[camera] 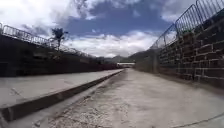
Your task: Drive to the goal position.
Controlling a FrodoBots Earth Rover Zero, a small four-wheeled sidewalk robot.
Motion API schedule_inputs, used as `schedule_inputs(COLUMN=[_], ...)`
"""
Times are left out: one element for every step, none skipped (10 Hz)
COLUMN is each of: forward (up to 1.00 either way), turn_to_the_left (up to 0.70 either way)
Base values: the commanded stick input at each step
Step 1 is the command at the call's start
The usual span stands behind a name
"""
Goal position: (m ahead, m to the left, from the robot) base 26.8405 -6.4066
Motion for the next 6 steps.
schedule_inputs(forward=[1.00,1.00,1.00,1.00,1.00,1.00], turn_to_the_left=[0.00,0.00,0.00,0.00,0.00,-0.10])
